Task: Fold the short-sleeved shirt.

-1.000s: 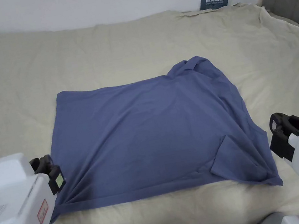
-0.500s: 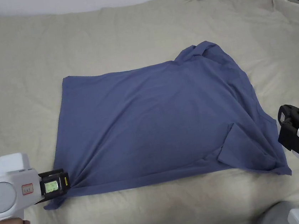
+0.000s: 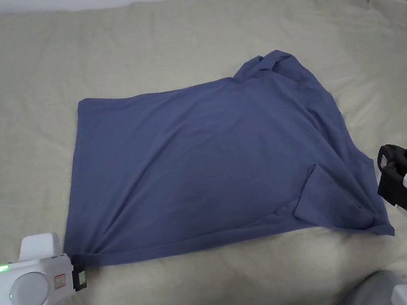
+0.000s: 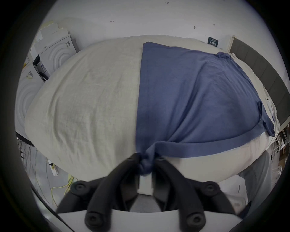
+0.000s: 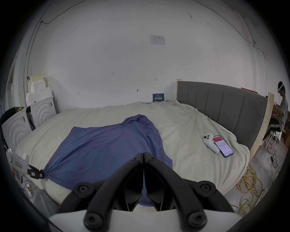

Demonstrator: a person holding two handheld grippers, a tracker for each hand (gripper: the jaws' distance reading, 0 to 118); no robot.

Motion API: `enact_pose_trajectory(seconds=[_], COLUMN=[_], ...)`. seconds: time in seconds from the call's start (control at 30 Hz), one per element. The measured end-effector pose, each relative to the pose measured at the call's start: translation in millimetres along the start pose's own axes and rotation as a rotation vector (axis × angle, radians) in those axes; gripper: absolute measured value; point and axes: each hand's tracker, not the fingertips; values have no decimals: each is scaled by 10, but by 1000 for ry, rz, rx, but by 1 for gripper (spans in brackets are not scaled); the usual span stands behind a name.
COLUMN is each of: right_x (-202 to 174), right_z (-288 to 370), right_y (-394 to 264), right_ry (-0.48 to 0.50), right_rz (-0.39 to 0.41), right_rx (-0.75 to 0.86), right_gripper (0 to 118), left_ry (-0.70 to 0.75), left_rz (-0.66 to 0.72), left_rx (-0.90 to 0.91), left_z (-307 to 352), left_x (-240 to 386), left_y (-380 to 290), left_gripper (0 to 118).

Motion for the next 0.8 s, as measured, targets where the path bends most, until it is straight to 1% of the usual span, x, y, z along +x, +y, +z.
enact_pose_trajectory(seconds=[0.03,0.13,0.23,0.37,0.43,0.47,0.5,0.53,0.57,0.6,0.63,0.67,0.7,0.8], right_x=[6,55,90,157,188,203,220,242,269,302,375,408,436,542], right_z=[2,-7,-25,-52,-103,-116,-137,-175,-214,-255,-332,-379,-420,-568], right_y=[-3,-22,-28,3,43,53,70,90,107,109,100,94,81,-14], right_ry=[-3,-13,-24,-30,-18,-22,-16,-7,-5,14,24,34,30,25], right_rz=[-3,-17,-24,-50,-44,-50,-51,-47,-49,-57,-56,-55,-44,8], right_rx=[-2,-13,-34,-77,-146,-141,-169,-226,-260,-288,-334,-367,-398,-476], right_gripper=[0,0,0,0,1,7,22,47,67,76,76,99,104,104], left_ry=[5,-5,0,-10,-25,-36,-45,-45,-52,-56,-59,-61,-66,-69], left_rz=[7,-11,-20,76,133,151,160,161,162,161,160,160,160,161], left_rx=[5,45,100,217,253,268,276,282,294,302,304,307,315,319], left_z=[15,108,249,470,560,597,636,650,673,696,714,713,720,722], left_x=[15,43,53,-32,-71,-79,-82,-71,-63,-52,-43,-23,-13,9], left_y=[2,-13,-29,-18,-1,11,29,43,56,73,94,101,107,115], left_gripper=[4,0,0,0,0,0,0,0,0,0,0,0,0,0])
